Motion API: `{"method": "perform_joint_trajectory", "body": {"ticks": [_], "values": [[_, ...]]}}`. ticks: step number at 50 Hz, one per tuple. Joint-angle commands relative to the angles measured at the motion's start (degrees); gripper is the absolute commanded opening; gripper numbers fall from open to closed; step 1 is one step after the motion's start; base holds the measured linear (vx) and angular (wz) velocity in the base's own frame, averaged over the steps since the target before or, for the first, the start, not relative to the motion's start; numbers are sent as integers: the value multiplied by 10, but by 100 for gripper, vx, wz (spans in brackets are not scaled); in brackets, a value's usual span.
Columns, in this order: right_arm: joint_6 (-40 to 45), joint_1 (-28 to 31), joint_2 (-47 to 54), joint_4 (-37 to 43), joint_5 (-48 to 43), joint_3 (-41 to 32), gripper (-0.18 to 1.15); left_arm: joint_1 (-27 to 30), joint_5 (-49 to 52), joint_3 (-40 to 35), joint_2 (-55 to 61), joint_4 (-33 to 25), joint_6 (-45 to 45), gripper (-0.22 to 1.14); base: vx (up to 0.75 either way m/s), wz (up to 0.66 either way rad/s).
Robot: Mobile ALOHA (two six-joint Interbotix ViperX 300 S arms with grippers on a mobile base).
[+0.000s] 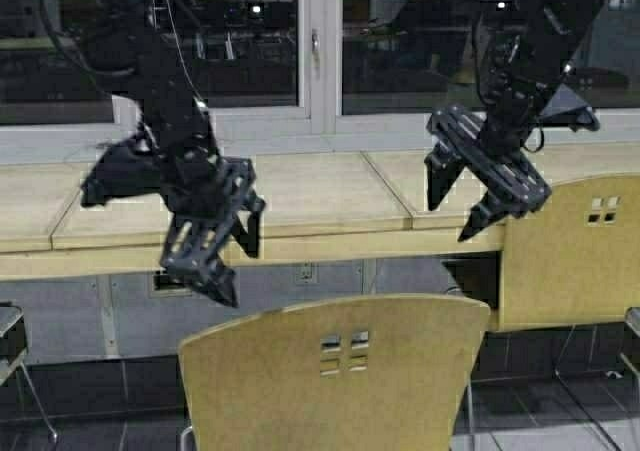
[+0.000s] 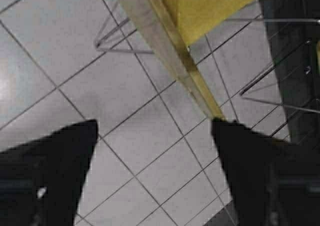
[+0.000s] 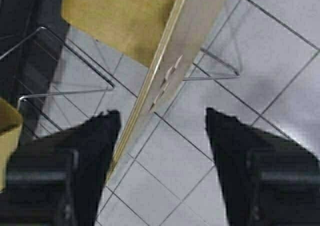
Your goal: Push the chairs under the table
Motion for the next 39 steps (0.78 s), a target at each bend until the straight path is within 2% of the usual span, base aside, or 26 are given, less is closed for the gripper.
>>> {"method": "perform_joint_trajectory", "body": {"ticks": [1,16,39], "values": [[-1,1,-1,2,2,-7,89,-7,-3,-11,-1,-2,-4,100,7,1],[-1,1,45,2,4,-30,89,-9,-7,-28,24,-3,-5,100,5,0],[-11,0,162,2,19,-110,89,-9,-10,-105,104,-9,-22,100,2,1]]}}
